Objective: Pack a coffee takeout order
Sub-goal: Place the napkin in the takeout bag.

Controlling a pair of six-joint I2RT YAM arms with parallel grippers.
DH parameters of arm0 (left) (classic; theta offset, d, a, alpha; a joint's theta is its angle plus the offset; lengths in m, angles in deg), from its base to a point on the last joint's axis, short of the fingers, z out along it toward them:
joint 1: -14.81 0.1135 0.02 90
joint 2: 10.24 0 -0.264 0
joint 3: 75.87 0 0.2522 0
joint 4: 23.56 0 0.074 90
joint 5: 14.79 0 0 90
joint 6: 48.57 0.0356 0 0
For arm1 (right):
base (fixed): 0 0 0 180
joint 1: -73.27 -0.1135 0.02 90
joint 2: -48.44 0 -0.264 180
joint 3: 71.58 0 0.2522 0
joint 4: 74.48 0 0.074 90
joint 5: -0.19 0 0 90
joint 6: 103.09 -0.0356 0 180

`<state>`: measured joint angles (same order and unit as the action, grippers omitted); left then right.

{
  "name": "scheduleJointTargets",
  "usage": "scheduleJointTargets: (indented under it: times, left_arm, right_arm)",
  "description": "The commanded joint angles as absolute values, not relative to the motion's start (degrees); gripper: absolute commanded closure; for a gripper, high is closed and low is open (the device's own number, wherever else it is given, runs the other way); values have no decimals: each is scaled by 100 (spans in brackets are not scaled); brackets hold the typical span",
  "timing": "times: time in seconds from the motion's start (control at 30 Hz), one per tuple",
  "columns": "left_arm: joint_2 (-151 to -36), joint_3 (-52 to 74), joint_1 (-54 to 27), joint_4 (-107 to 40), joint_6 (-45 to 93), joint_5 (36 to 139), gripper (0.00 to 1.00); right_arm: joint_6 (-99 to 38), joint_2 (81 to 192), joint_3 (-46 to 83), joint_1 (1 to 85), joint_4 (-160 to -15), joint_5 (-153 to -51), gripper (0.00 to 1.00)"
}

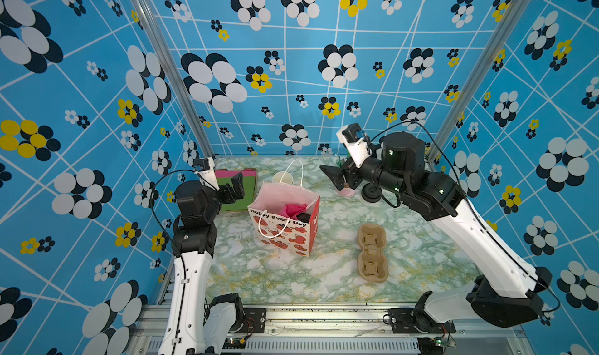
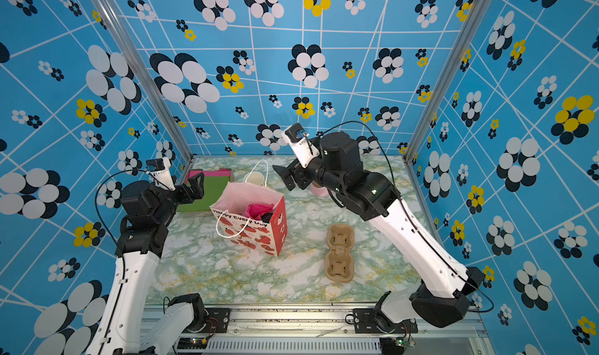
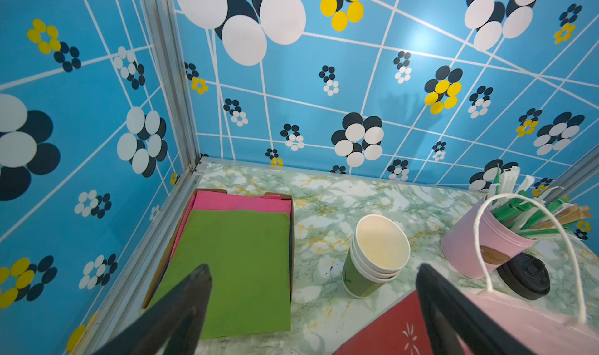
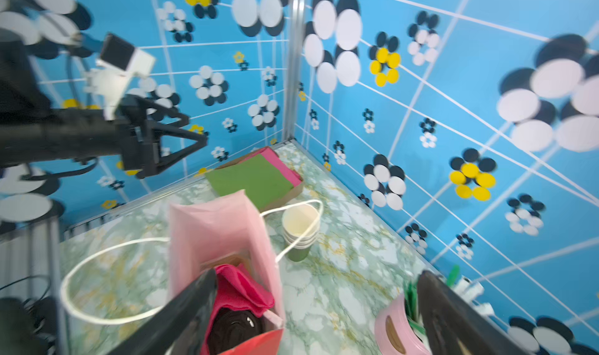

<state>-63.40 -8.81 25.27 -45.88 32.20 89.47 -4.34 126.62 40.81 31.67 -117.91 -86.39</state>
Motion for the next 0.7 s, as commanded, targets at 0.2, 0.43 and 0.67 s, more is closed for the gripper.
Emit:
scheduleJointTargets:
  times: [0.2,0.43,0.67]
  left_arm:
    - [-6982,-1772,2688,-3753,2650,8269,1]
    - [-7462,-2805,2665,-2199,2198,7329,1]
    - [-8023,-3537,2183,-745,2574,6423,1]
  right_arm:
    - [-1436,11306,1424,4413,-10830,-7415,1]
    - [-1835,11250,91,5614,-10320,-7373,1]
    - [-2047,11357,-1150,6398,-9326,-7405,1]
